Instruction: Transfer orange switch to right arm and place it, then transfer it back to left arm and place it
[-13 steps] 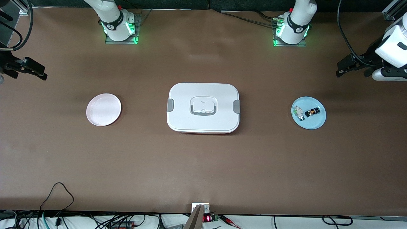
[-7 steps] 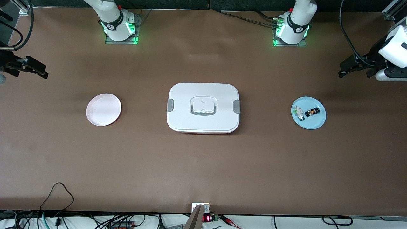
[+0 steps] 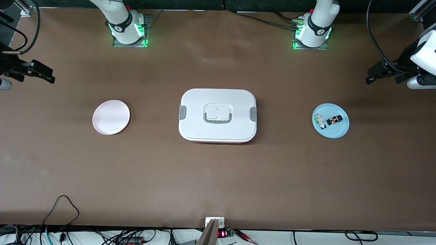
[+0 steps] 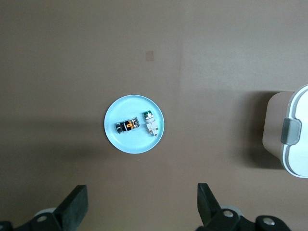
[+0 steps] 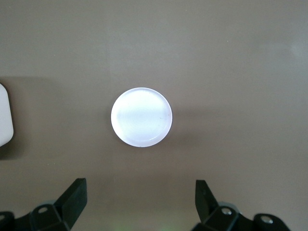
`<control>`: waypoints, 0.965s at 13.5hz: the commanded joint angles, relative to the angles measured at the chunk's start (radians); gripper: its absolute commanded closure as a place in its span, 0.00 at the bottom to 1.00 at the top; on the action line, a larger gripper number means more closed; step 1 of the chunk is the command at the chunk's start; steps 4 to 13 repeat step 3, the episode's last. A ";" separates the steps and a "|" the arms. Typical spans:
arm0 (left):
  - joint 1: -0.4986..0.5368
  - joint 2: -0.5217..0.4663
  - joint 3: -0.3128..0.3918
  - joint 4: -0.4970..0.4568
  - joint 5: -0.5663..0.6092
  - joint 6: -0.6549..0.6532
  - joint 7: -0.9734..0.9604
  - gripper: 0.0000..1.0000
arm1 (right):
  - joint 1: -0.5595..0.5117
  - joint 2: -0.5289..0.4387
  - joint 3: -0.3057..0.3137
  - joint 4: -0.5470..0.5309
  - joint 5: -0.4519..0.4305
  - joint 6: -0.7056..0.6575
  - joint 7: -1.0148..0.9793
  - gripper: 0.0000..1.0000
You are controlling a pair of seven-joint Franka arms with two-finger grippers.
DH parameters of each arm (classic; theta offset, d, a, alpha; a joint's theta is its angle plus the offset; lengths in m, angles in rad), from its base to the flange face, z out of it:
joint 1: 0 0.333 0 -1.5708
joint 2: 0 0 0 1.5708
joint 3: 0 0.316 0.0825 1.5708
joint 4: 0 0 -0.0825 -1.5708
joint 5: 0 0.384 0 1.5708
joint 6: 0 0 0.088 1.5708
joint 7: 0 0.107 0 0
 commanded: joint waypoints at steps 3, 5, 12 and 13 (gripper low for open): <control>0.013 0.014 -0.012 0.028 0.023 -0.012 0.021 0.00 | 0.007 -0.042 0.004 -0.058 0.001 0.059 -0.009 0.00; 0.013 0.014 -0.012 0.028 0.023 -0.012 0.021 0.00 | 0.007 -0.042 0.004 -0.058 0.001 0.059 -0.009 0.00; 0.013 0.014 -0.012 0.028 0.023 -0.012 0.021 0.00 | 0.007 -0.042 0.004 -0.058 0.001 0.059 -0.009 0.00; 0.013 0.014 -0.012 0.028 0.023 -0.012 0.021 0.00 | 0.007 -0.042 0.004 -0.058 0.001 0.059 -0.009 0.00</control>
